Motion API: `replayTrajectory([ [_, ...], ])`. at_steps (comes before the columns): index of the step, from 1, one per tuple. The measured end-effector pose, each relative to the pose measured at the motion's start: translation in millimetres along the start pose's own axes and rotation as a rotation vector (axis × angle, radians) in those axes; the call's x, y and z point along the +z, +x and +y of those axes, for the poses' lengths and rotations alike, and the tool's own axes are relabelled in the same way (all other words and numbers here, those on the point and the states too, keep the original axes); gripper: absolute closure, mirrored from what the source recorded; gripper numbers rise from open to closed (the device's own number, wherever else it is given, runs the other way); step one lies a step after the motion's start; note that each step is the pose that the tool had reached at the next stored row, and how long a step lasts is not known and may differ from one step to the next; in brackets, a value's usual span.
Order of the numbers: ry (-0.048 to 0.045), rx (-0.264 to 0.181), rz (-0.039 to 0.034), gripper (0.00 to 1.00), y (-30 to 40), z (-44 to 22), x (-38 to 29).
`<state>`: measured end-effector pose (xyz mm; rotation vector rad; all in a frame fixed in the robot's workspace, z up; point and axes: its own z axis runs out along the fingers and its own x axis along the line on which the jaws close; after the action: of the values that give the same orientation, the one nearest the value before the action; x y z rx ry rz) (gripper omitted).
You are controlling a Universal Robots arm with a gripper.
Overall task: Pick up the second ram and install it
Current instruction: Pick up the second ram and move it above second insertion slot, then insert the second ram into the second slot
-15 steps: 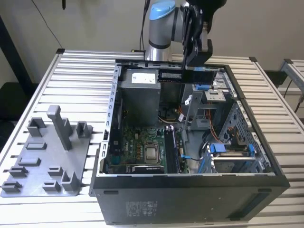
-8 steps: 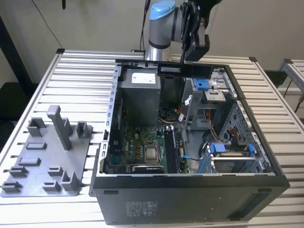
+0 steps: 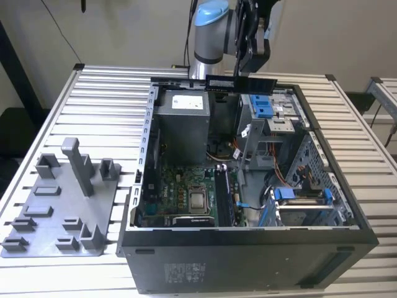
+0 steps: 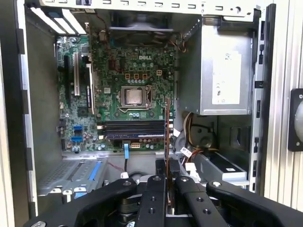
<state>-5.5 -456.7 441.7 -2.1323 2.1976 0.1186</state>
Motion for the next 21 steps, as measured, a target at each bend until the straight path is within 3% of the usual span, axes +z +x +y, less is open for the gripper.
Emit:
replayTrajectory([
  [6, -0.0005, -0.005, 0.0, 0.86, -10.4, -2.3, 1.2],
  [11, -0.0031, -0.029, 0.0001, 0.86, -11.8, -3.6, 1.6],
  [21, -0.0033, -0.03, 0.0, 0.86, -12.4, -3.6, 1.7],
])
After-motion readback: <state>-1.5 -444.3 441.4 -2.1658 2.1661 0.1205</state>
